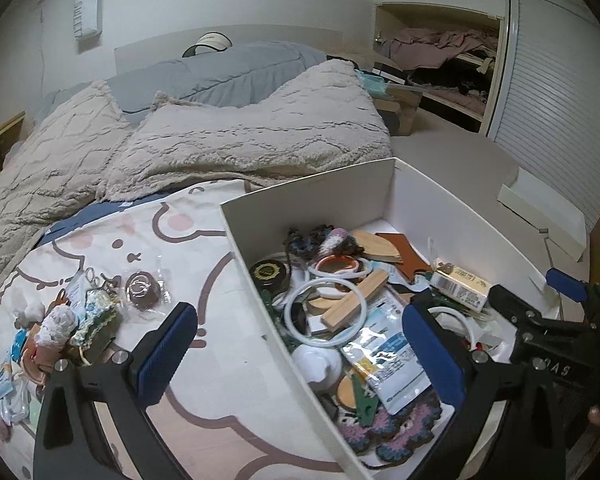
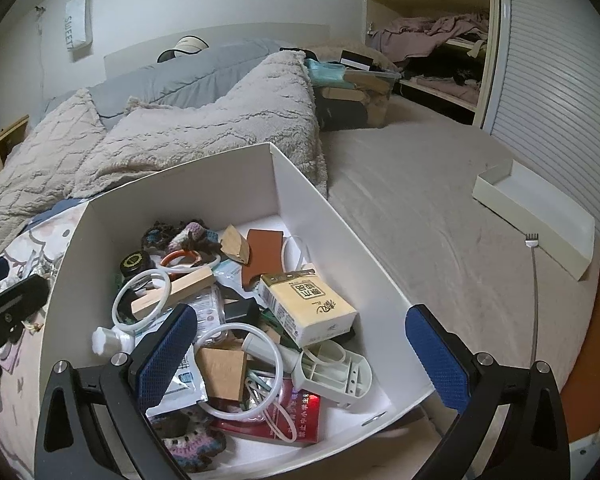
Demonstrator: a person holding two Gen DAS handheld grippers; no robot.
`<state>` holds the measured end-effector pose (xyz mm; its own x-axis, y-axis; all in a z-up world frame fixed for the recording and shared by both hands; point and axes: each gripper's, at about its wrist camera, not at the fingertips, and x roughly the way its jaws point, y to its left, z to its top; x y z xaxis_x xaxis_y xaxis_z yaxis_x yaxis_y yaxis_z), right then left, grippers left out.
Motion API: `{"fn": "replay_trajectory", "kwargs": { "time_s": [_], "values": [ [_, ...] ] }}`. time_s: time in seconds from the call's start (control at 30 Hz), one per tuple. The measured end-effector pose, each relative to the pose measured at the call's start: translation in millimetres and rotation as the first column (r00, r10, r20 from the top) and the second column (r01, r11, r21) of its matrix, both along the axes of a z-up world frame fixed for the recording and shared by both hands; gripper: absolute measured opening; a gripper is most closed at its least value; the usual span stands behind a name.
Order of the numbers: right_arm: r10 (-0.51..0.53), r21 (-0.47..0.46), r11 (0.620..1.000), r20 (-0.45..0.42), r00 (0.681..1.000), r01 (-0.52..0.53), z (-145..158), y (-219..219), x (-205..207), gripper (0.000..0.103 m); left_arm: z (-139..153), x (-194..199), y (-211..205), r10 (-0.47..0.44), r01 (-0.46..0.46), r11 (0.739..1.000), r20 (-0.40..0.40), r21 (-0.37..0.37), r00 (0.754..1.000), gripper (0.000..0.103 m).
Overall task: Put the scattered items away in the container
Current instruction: 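Withdraw both tools from the box back toward the bed items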
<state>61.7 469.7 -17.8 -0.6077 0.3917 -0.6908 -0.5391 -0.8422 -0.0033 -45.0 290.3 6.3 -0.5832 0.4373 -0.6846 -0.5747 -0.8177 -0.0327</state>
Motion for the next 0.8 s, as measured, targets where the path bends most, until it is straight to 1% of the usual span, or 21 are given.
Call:
{"fn": "replay_trajectory", "kwargs": {
  "time_s": [0.5,0.7,0.8],
  "values": [
    [0.028,-0.007,1.000,-0.023,0.999,-0.028,4.8,-10.9,-4.6,0.103,-1.0,-20.3,-66.9,0.110,-0.111,0.994,0.003,0.024,0.994,0.103],
    [0.054,-0.038,0.998,-0.057,0.997,-0.056,7.9,-18.6,-8.5,0.103,-1.3,-25.9,-102.7,0.164,-0.163,0.986,-0.007,0.036,0.986,0.103],
    [0.062,-0.037,0.997,-0.071,0.996,-0.065,10.9,-23.4,-10.2,0.103,-1.9,-28.5,-122.8,0.194,-0.193,0.980,-0.011,0.041,0.981,0.103]
  ]
}}
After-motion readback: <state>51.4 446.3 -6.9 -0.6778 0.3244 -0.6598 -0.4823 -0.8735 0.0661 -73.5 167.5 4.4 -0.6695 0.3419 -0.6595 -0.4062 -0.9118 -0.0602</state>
